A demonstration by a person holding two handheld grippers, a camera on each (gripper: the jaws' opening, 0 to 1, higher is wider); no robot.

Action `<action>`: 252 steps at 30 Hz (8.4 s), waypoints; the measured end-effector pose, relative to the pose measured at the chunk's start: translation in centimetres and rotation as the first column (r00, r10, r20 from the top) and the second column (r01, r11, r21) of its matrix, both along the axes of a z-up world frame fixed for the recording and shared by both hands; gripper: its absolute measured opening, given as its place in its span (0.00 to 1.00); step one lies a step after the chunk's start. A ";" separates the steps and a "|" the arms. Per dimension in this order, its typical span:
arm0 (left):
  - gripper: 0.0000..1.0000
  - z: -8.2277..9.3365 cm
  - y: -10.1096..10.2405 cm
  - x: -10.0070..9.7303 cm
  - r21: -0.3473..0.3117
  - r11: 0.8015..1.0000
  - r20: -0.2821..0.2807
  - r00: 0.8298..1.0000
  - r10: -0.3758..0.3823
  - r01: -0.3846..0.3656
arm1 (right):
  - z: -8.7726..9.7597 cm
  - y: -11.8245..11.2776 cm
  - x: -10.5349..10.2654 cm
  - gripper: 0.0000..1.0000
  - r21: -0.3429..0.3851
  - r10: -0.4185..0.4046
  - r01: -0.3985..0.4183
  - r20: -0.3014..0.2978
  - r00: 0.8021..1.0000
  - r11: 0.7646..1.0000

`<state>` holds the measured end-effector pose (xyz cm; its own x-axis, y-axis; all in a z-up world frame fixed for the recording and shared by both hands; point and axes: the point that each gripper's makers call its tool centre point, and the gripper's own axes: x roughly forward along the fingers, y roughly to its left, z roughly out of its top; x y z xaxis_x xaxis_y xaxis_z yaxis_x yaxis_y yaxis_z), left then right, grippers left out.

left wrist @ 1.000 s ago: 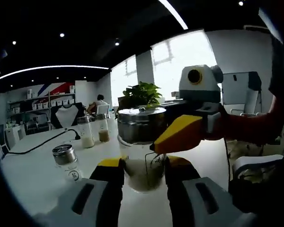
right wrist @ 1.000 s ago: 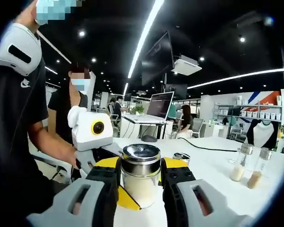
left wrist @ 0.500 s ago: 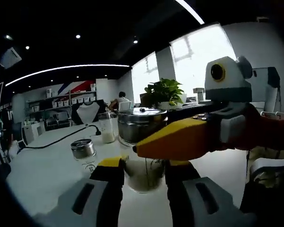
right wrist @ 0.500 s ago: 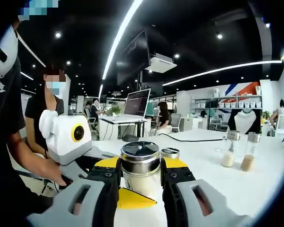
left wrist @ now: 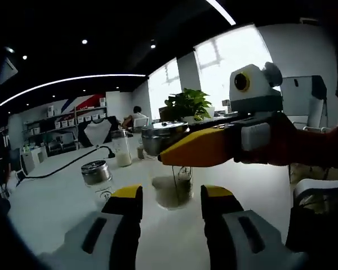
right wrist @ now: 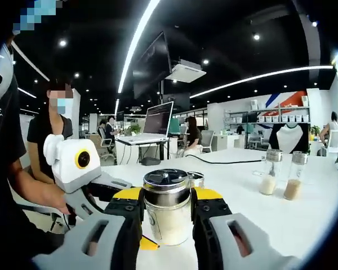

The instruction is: Rotate the seasoning bottle until the label or dispensing opening points toward the visible target arrow and the bottle remains upright within the marked orientation range

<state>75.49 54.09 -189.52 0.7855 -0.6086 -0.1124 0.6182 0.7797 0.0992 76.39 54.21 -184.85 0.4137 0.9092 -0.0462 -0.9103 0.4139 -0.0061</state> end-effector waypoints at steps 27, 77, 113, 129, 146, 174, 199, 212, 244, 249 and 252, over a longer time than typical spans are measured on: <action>1.00 -0.3 3.1 -1.3 -0.084 0.996 -0.079 0.997 -0.012 0.005 | -3.4 -0.7 7.2 0.30 -0.032 -0.019 0.016 -0.082 0.996 0.999; 1.00 -0.2 3.4 -2.1 -0.008 1.000 -0.080 0.997 0.020 -0.021 | -4.5 -0.6 8.3 0.31 -0.006 -0.008 0.007 -0.111 0.994 1.000; 1.00 -0.2 3.2 -2.5 -0.093 0.995 -0.120 0.993 0.014 -0.025 | -0.9 -5.0 19.6 0.41 -0.048 -0.337 0.338 0.022 0.941 0.940; 1.00 0.0 3.9 -2.7 -0.079 0.997 -0.114 0.993 0.011 -0.020 | 0.4 -3.0 26.2 0.45 -0.106 -0.490 0.520 0.217 0.844 0.848; 1.00 0.1 4.6 -2.4 -0.077 0.997 -0.116 0.993 0.018 -0.027 | -0.7 -2.1 30.1 0.45 -0.159 -0.586 0.620 0.214 0.781 0.768; 1.00 0.1 5.0 -2.1 -0.074 0.997 -0.112 0.993 0.030 -0.038 | 0.0 -1.9 28.5 0.37 -0.084 -0.544 0.550 0.083 0.835 0.831; 0.98 0.2 1.8 -2.7 -0.138 0.990 -0.117 0.992 -0.035 0.019 | 3.8 -8.7 15.7 0.36 -0.030 -0.384 0.389 0.113 0.917 0.921; 0.87 0.8 -0.4 -2.8 -0.111 0.990 -0.056 0.994 -0.098 0.091 | 4.8 -9.7 8.5 0.36 0.017 -0.267 0.267 0.119 0.956 0.964; 0.45 2.5 -5.1 -3.8 -0.158 0.923 0.006 0.935 -0.354 0.350 | 3.9 -2.0 -6.8 0.36 -0.014 0.370 -0.373 0.171 0.913 0.928; 0.45 3.1 -5.3 -4.6 -0.182 0.891 0.020 0.908 -0.419 0.415 | 4.5 -1.8 -7.5 0.36 0.023 0.421 -0.430 0.158 0.893 0.903; 0.43 3.2 -5.3 -4.8 -0.183 0.881 0.022 0.898 -0.440 0.437 | 4.5 -1.7 -7.6 0.37 0.038 0.434 -0.444 0.150 0.888 0.895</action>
<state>70.69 48.76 -186.34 0.4323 -0.9015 0.0182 0.9015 0.4317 -0.0314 68.83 52.54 -180.34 -0.0305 0.9982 0.0509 -0.9917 -0.0239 -0.1266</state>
